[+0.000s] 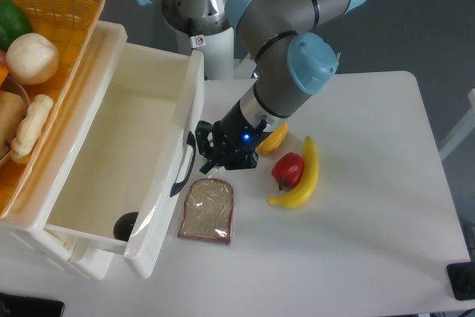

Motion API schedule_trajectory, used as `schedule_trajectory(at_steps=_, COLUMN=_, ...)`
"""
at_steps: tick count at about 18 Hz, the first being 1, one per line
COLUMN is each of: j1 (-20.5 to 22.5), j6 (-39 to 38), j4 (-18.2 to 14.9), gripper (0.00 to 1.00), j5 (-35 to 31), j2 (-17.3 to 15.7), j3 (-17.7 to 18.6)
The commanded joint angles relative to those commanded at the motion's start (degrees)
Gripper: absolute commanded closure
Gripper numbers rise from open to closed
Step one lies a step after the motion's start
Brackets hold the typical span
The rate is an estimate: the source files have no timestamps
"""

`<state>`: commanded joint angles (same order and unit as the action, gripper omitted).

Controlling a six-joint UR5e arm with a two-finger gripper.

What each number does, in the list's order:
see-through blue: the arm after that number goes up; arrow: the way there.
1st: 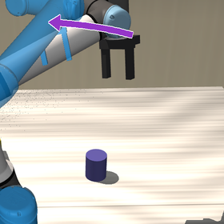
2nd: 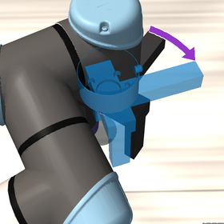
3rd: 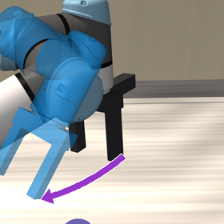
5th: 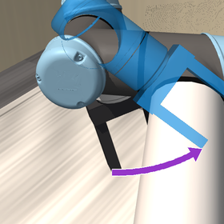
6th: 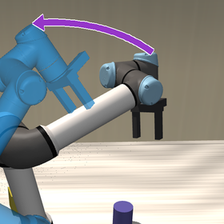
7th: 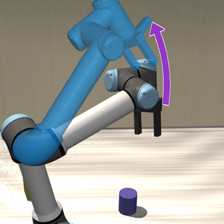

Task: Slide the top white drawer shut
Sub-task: 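Move the gripper over to the front face of the open white drawer, then push the drawer front with the gripper into the storage unit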

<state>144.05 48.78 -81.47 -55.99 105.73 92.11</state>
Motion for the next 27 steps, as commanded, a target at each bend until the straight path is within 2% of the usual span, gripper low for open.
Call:
schedule_trajectory(at_steps=14, j1=-2.02, j6=0.00, j4=-3.34, gripper=0.90, j5=1.32, j2=-0.79, j3=0.00)
schedule_trajectory(at_steps=27, j1=-6.77, j6=-1.84, j4=-3.52, gripper=0.89, j5=1.85, j2=-1.05, j3=0.62)
